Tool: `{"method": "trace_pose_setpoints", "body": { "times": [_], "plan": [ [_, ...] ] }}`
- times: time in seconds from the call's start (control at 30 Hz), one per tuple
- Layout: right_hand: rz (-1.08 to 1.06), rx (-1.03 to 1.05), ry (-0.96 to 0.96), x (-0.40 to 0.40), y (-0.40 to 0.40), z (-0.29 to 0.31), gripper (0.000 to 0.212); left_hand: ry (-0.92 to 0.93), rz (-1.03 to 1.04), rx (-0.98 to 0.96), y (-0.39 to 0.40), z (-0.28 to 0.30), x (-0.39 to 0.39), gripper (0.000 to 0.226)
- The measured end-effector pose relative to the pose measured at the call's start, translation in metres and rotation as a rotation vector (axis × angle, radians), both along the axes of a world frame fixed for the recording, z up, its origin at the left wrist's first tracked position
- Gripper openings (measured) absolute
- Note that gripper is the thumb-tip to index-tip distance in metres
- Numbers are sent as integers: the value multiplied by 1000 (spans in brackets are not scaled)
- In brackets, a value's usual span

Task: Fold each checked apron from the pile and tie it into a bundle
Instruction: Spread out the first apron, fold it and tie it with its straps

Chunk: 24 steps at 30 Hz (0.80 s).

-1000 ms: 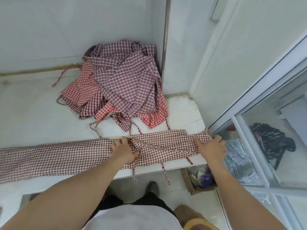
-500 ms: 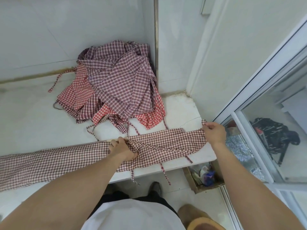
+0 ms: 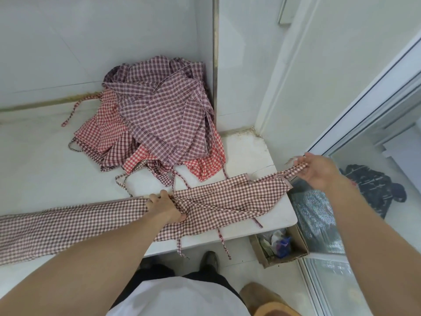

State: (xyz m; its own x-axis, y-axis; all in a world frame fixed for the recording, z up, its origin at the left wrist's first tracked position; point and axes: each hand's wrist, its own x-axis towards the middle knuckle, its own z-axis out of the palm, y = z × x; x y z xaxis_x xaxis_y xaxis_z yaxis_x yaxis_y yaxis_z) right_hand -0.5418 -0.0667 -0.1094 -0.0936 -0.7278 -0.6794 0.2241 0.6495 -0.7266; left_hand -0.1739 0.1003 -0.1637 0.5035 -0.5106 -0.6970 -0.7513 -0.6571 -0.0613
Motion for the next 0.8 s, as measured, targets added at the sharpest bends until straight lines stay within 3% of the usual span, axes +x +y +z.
{"method": "trace_pose_setpoints", "body": {
  "times": [0.1, 0.27, 0.4, 0.47, 0.6, 0.7, 0.8],
  "plan": [
    [194, -3, 191, -13, -20, 23, 35, 19, 25, -20, 1, -3, 2, 111],
    [26, -64, 410, -45, -70, 57, 41, 39, 50, -51, 2, -5, 4, 110],
    [297, -129, 1083, -40, -73, 76, 52, 55, 63, -58, 2, -6, 6, 111],
    [408, -275, 1231, -5, -46, 76, 52, 70, 76, -68, 2, -7, 7, 110],
    [793, -671, 1050, 102, 52, 34, 20, 94, 88, -82, 2, -7, 7, 107],
    [1092, -804, 940, 185, 130, -7, 21, 119, 82, -130, 5, -8, 10, 100],
    [1151, -814, 940, 246, 184, -44, 23, 114, 47, -219, 14, -11, 13, 72]
  ]
}}
